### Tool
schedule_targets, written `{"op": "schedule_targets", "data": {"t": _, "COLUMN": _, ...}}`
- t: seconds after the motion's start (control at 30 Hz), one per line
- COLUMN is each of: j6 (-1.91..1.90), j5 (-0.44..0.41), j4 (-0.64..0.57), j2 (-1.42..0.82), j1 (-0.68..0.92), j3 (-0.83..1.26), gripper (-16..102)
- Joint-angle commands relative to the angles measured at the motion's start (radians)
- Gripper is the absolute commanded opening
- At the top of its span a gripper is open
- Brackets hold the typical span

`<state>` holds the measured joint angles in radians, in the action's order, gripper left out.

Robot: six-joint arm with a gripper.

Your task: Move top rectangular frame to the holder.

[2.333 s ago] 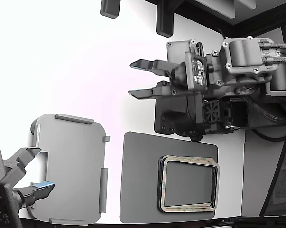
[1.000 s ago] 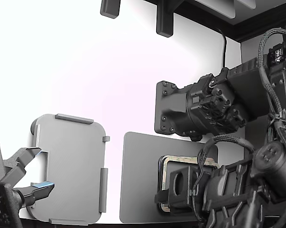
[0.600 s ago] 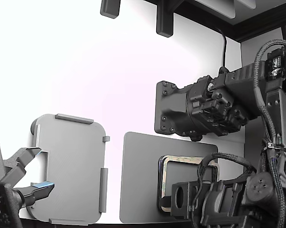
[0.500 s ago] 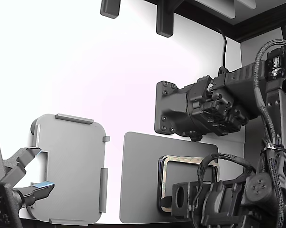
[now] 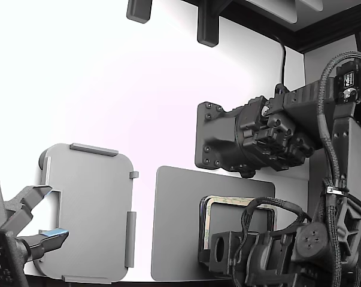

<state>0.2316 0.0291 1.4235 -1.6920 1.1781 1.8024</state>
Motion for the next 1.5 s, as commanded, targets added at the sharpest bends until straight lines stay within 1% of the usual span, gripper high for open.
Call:
{"op": "schedule_targets", "data": {"t": 0.0, "j6": 0.014, "j5": 0.009, "j4": -0.003, "j2": -0.018, "j1": -0.006, "j3": -0.009, "gripper": 100}}
{"op": "schedule_targets", "data": {"t": 0.2, "j6": 0.058, "j5": 0.025, "j4": 0.002, "j2": -0.014, "j1": 0.005, "j3": 0.018, "gripper": 100}}
{"op": "schedule_targets", "data": {"t": 0.37, "j6": 0.058, "j5": 0.012, "j4": -0.003, "j2": -0.017, "j1": 0.008, "j3": 0.046, "gripper": 94}}
{"op": "schedule_targets", "data": {"t": 0.63, "j6": 0.064, "j5": 0.003, "j4": -0.029, "j2": -0.041, "j1": 0.008, "j3": 0.1, "gripper": 92}}
{"op": "schedule_targets", "data": {"t": 0.67, "j6": 0.064, "j5": 0.002, "j4": -0.031, "j2": -0.041, "j1": 0.008, "j3": 0.104, "gripper": 91}}
{"op": "schedule_targets", "data": {"t": 0.77, "j6": 0.046, "j5": -0.008, "j4": -0.034, "j2": -0.041, "j1": 0.008, "j3": 0.11, "gripper": 80}}
{"op": "schedule_targets", "data": {"t": 0.83, "j6": 0.038, "j5": -0.011, "j4": -0.034, "j2": -0.041, "j1": 0.008, "j3": 0.112, "gripper": 76}}
{"op": "schedule_targets", "data": {"t": 1.13, "j6": 0.031, "j5": -0.012, "j4": -0.043, "j2": -0.023, "j1": 0.008, "j3": 0.11, "gripper": 72}}
{"op": "schedule_targets", "data": {"t": 1.47, "j6": 0.018, "j5": -0.015, "j4": -0.048, "j2": -0.005, "j1": 0.008, "j3": 0.104, "gripper": 62}}
